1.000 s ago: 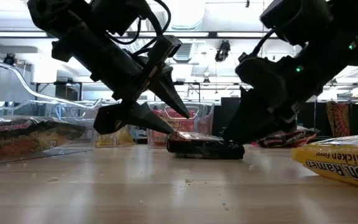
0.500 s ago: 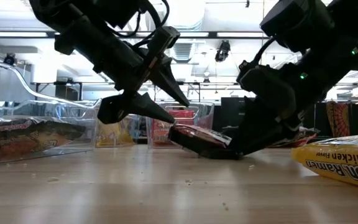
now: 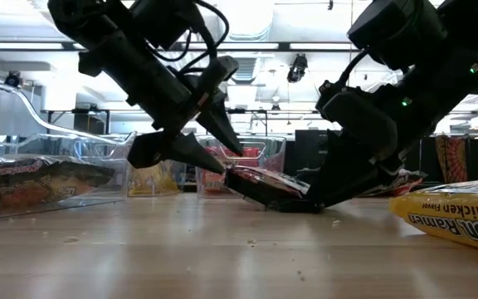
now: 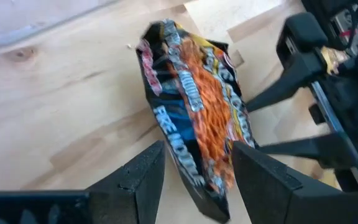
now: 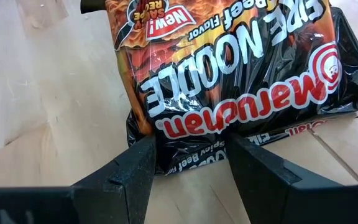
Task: Sort Maruchan noodles
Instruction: Put the black noodle pack into the bottom transparent bin
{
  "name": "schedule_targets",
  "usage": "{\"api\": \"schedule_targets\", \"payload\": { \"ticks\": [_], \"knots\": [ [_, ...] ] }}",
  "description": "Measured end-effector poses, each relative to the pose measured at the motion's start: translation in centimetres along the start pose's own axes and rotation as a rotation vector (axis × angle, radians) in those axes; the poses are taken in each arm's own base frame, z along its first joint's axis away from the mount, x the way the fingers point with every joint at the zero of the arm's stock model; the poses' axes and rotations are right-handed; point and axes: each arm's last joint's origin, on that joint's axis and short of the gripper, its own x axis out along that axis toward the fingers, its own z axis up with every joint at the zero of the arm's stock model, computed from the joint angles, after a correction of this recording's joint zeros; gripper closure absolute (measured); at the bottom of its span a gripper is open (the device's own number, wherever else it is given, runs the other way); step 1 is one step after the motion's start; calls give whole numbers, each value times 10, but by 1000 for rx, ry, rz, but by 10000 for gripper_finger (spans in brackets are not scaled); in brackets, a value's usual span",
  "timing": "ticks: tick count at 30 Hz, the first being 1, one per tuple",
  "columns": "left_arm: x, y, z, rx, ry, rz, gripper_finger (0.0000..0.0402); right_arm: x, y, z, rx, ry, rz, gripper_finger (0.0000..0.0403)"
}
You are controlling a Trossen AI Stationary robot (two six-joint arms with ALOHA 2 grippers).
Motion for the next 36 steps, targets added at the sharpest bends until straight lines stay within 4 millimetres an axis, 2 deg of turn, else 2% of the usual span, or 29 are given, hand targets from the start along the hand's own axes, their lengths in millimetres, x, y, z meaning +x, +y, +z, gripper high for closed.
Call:
{"api": "schedule_targets", "payload": {
  "ticks": [9, 15, 22, 36],
  "knots": [
    [13, 8, 3, -22, 31, -2, 233, 0, 0, 0, -12, 0, 0, 211],
    [19, 5, 9, -33, 35, -100, 233, 0, 0, 0, -25, 0, 0, 211],
    [29, 15, 3, -41, 87, -54, 233, 0, 0, -1, -27, 2, -1, 211],
    [19, 17, 2, -23, 162, -5, 233, 0, -1, -1, -33, 13, -13, 211]
  ]
}}
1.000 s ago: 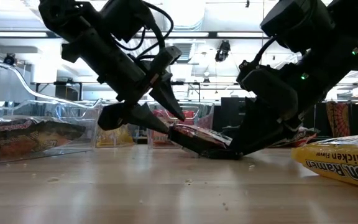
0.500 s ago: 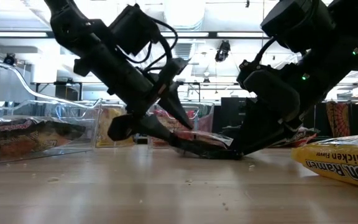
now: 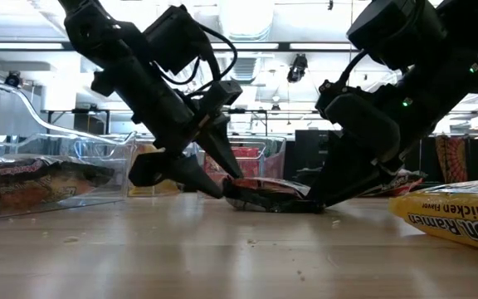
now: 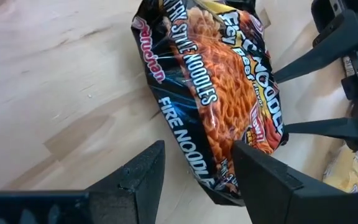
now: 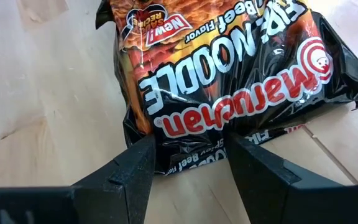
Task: Sort Maruchan noodles
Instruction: Put the black noodle pack into the bottom transparent bin
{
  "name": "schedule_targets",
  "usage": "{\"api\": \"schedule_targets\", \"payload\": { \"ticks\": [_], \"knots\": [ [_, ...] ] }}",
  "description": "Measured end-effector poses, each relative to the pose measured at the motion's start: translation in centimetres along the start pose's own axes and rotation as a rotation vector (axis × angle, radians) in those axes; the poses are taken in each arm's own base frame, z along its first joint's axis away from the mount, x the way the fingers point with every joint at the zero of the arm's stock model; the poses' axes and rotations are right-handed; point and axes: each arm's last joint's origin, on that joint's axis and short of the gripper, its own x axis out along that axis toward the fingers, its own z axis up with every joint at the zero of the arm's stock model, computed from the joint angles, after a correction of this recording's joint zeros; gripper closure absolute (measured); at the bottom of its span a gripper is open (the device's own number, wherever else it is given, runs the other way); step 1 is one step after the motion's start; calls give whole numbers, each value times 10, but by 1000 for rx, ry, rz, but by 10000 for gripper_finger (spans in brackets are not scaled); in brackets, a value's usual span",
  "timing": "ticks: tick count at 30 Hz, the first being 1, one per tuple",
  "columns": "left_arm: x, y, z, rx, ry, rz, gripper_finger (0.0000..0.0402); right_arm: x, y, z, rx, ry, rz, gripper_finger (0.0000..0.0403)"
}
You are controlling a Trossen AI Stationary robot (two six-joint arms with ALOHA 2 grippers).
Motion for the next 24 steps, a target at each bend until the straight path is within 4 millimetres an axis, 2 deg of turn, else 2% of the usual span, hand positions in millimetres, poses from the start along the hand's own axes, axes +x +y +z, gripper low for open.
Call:
{"api": "schedule_targets", "payload": {
  "ticks": [6, 16, 24],
  "knots": [
    [1, -2, 2, 9, -37, -22, 233, 0, 0, 0, -1, 1, -2, 211],
    [15, -1, 1, -5, -72, -68, 233, 0, -1, -1, -6, 8, -9, 211],
    [16, -3, 5, -29, -101, -112, 233, 0, -2, -2, -11, 17, -17, 211]
  ]
}}
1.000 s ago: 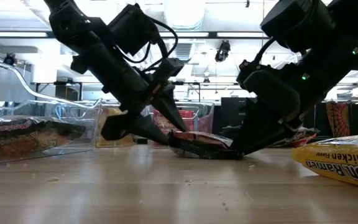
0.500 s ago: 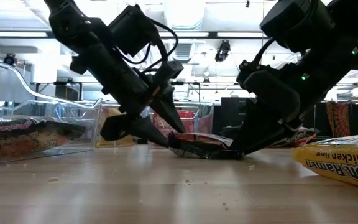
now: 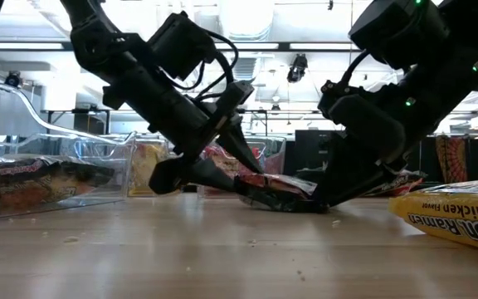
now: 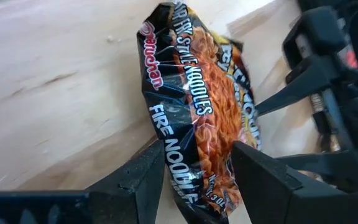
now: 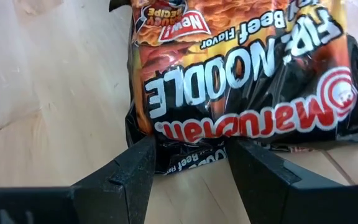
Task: Sort Maruchan noodles
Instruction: Put the black noodle pack into the bottom transparent bin
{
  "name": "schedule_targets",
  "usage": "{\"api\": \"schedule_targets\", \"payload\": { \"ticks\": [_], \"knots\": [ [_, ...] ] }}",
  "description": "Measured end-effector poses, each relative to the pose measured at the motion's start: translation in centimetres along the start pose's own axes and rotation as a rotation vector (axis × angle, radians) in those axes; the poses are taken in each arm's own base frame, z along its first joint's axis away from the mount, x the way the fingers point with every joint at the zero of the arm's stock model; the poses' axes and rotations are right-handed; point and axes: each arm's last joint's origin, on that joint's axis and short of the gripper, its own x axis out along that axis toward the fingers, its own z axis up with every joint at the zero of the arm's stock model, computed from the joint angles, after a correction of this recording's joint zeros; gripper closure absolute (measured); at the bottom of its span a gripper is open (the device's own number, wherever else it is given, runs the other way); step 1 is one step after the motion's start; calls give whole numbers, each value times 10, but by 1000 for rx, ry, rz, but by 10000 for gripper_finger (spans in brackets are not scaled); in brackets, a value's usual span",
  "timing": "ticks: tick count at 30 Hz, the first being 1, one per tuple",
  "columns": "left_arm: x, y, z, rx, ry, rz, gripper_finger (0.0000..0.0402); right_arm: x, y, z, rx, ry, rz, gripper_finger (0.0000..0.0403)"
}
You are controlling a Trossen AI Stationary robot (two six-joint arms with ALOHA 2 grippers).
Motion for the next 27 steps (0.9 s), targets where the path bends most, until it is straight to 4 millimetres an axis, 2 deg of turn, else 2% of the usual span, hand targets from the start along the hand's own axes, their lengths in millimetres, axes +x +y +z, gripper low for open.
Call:
{"api": "schedule_targets", "payload": {
  "ticks": [13, 27],
  "knots": [
    [-1, -10, 5, -41, -11, -112, 233, 0, 0, 0, -12, -1, -4, 211],
    [-1, -10, 4, -8, -11, -106, 233, 0, 1, 1, -49, -28, -6, 211]
  ]
}}
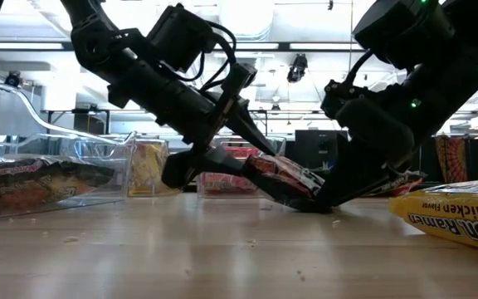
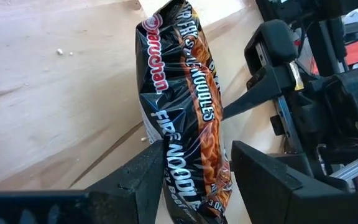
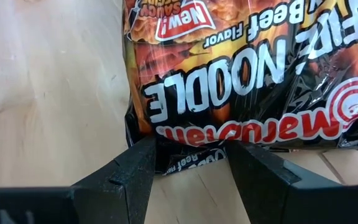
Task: Sort Maruchan noodles
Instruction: Put the black noodle pack into the bottom transparent bin
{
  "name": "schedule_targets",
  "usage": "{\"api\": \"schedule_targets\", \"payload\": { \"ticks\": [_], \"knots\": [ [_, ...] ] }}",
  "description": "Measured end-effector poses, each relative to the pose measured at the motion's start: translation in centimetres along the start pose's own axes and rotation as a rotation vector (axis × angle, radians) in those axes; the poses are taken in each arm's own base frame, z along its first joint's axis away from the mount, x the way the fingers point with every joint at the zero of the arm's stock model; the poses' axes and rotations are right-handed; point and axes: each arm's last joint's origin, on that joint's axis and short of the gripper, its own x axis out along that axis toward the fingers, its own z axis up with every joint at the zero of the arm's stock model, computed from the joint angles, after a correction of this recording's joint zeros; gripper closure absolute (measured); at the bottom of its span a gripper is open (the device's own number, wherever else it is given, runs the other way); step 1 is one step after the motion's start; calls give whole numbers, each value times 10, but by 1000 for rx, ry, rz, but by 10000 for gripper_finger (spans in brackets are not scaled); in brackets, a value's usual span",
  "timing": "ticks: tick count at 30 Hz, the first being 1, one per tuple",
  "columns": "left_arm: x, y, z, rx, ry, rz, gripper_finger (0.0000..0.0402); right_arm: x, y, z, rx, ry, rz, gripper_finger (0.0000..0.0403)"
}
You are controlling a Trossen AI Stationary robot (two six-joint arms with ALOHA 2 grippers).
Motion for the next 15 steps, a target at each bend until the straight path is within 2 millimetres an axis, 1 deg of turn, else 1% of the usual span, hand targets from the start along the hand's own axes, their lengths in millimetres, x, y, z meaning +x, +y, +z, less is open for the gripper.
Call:
{"api": "schedule_targets", "payload": {
  "ticks": [15],
  "knots": [
    [0, 1, 0, 49, -1, 9, 233, 0, 3, 5, -54, -76, 5, 211]
  ]
}}
